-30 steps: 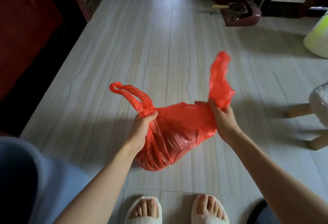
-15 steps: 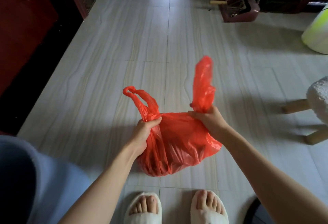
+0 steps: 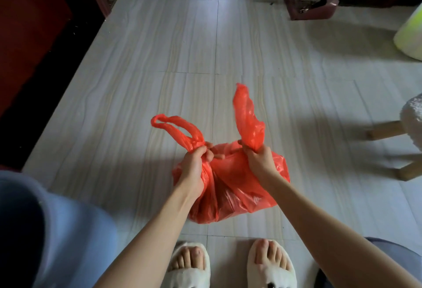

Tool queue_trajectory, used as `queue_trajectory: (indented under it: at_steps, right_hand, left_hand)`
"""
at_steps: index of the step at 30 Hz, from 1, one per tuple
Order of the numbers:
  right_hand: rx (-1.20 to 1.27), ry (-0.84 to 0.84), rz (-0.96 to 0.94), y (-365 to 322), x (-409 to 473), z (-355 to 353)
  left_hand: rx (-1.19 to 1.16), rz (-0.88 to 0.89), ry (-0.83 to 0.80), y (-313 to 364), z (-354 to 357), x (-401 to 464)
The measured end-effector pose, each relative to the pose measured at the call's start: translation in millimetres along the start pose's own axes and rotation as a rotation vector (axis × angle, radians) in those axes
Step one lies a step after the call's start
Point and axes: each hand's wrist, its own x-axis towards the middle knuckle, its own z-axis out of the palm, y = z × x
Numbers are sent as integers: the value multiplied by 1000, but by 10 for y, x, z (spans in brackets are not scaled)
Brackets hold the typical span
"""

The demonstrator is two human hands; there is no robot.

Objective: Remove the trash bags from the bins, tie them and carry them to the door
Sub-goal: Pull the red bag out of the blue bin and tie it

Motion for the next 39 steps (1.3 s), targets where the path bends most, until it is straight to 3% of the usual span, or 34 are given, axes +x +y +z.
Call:
queue_trajectory:
  at_steps: [3, 5, 9, 12, 17, 20, 24, 27, 29, 31, 33, 35, 36, 39]
  right_hand:
    - [346, -93, 71, -71, -83, 67]
    - [479, -49, 158, -72, -101, 108]
    - [478, 92, 270, -75, -70, 160]
    - [400, 81, 229, -80, -52, 176]
    - [375, -122, 176, -14, -119, 191]
    - [236, -219, 14, 1, -170, 160]
    - [-70, -166, -325, 63, -184, 211]
    - [-158, -150, -418, 102, -172, 239]
    - [-166, -159, -354, 93, -144, 198]
    - [-200, -220, -366, 102, -132, 151]
    - [-321, -322, -470, 122, -146, 157]
    - [-479, -402, -509, 122, -151, 200]
    - [-515, -423, -511, 122, -143, 212]
    - [-371, -441, -430, 101, -171, 186]
  left_hand:
    - [133, 23, 77, -61, 17, 76]
    - [115, 4, 53, -37, 15, 83]
    - [-63, -90, -83, -14, 10, 19]
    - [84, -145, -93, -79, 31, 22]
    - [337, 41, 81, -218, 8, 134]
    - [356, 12, 113, -225, -9, 164]
    - [481, -42, 71, -146, 33, 100]
    - [443, -105, -42, -80, 27, 46]
    - [284, -173, -240, -84, -36, 60]
    - [263, -178, -445, -87, -110, 54]
    - [324, -157, -527, -110, -171, 68]
    - [513, -65, -404, -105, -136, 64]
    - [573, -13, -267, -101, -95, 53]
    - [290, -113, 83, -149, -12, 95]
